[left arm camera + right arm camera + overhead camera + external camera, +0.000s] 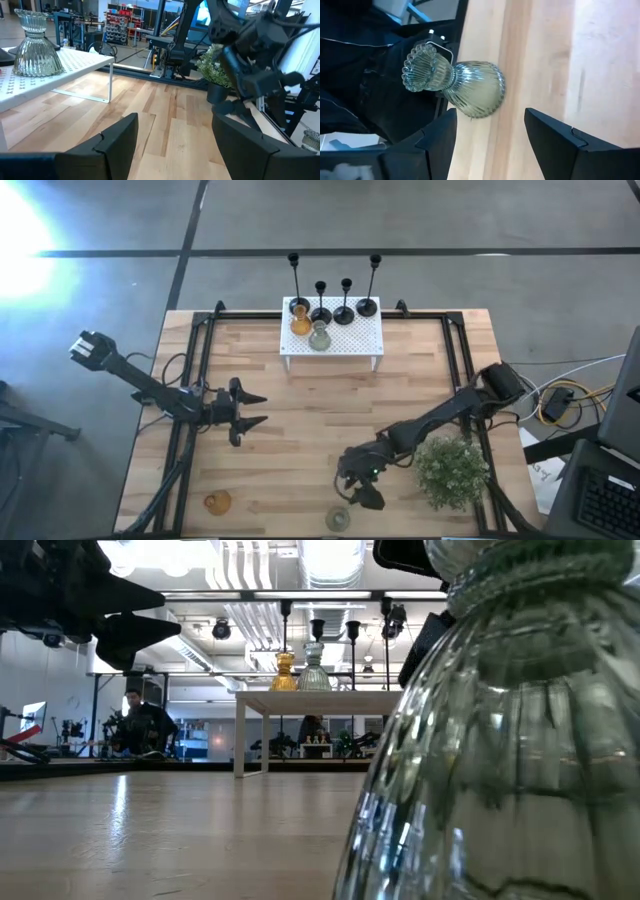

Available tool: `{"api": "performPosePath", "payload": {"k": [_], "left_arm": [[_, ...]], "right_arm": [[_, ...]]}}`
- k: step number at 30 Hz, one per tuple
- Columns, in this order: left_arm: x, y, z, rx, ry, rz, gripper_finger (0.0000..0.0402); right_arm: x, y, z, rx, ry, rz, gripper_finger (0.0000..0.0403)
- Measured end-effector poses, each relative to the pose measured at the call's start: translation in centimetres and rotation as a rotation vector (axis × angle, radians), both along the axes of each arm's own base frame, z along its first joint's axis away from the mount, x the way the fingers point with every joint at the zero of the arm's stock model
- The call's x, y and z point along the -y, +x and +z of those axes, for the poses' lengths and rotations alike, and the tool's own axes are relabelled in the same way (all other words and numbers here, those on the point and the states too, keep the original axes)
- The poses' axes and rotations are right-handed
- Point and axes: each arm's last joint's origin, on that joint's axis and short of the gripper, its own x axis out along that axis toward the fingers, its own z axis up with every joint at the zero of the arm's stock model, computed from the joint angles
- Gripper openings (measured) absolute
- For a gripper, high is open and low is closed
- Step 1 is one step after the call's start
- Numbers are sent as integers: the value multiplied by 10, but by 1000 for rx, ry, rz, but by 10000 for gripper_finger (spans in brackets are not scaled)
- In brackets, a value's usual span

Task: Pick & Place candle stick holders
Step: Put the green glass candle holder on the shelf

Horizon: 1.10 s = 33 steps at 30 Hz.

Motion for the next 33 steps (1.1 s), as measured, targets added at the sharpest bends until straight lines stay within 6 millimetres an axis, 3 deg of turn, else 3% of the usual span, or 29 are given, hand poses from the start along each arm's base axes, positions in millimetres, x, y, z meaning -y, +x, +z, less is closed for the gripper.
{"api": "performPosePath", "payload": {"k": [8,16,25,33], "left_arm": [[0,0,0,3,1,1,259],[0,0,1,5,-1,1,259],[0,0,1,4,-1,0,259],[0,0,1,5,-1,0,259]], "right_arm": [[-3,12,45,-153,-106,15,223],[-8,23,82,-95,-126,-2,208],[-11,26,80,-112,-67,-69,192],[-25,38,72,-147,7,28,189]]}}
